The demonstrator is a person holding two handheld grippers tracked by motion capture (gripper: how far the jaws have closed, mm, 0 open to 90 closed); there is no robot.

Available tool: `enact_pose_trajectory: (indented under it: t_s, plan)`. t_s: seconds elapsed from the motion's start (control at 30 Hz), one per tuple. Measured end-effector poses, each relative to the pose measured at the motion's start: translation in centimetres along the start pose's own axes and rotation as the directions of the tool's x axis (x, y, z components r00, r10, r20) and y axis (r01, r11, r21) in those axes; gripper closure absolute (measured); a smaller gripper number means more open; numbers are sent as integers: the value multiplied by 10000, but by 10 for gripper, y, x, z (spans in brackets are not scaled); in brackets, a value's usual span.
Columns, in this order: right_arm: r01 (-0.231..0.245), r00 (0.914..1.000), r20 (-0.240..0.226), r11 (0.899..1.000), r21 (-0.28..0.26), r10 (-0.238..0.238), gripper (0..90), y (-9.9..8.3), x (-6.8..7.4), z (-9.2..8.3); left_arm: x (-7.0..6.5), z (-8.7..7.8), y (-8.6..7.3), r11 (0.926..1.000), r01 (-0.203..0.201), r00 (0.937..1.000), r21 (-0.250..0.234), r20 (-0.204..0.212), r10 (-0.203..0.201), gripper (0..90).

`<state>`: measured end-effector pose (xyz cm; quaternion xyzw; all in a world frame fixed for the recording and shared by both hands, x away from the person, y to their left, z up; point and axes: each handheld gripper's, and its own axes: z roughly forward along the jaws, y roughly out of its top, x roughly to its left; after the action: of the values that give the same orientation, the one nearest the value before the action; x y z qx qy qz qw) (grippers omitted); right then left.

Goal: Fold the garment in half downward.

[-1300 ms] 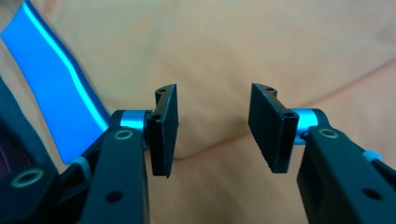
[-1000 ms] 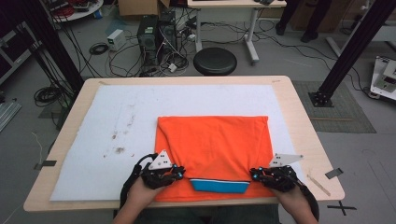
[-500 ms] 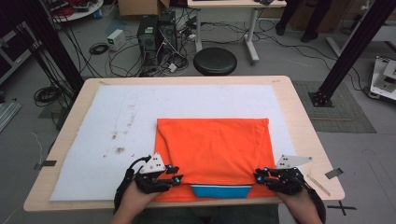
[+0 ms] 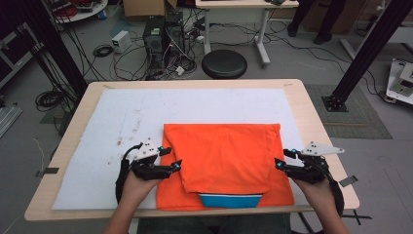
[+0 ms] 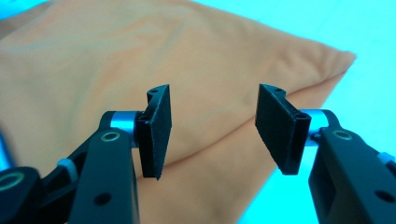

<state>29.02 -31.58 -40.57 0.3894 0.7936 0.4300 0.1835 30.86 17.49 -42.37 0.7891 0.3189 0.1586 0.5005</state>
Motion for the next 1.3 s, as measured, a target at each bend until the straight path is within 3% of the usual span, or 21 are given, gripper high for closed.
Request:
enact_pose_trajectory:
  t_s: [0.17, 0.47, 0.6, 0.7, 0.83, 0.87, 0.97, 1.2, 1.3]
  plan:
    - [-214, 9995, 211, 9998, -40, 215, 441, 11, -15, 10, 14, 5, 9, 9999, 119, 9990, 32, -427, -118, 339]
    - [-613, 9968, 534, 9976, 329, 595, 375, 31, -39, 37, 43, 20, 29, 9987, 419, 9958, 306, -828, -392, 318]
    - [-729, 9947, 751, 9965, 399, 698, 374, 35, -49, 48, 60, 34, 31, 9910, 707, 9913, 1140, -1185, -571, 298]
    - [-930, 9922, 884, 9940, 582, 877, 363, 37, -58, 55, 71, 44, 30, 9880, 1145, 9867, 1041, -1272, -1009, 292]
    - [-989, 9912, 950, 9924, 736, 918, 351, 39, -67, 62, 81, 54, 29, 9789, 1090, 9904, 1728, -1034, -920, 286]
    - [-1010, 9907, 1003, 9913, 848, 924, 349, 40, -68, 64, 82, 54, 30, 9785, 1022, 9901, 1790, -1135, -826, 285]
    - [-947, 9909, 1043, 9908, 962, 846, 344, 42, -73, 69, 88, 53, 31, 9843, 1169, 9862, 1325, -1321, -993, 284]
    - [-1233, 9877, 1123, 9837, 1308, 1088, 316, 43, -84, 84, 98, 60, 25, 9788, 1519, 9794, 1372, -1544, -1303, 284]
    - [-1349, 9857, 1203, 9799, 1470, 1177, 314, 42, -90, 90, 103, 64, 22, 9751, 1719, 9735, 1398, -1755, -1465, 284]
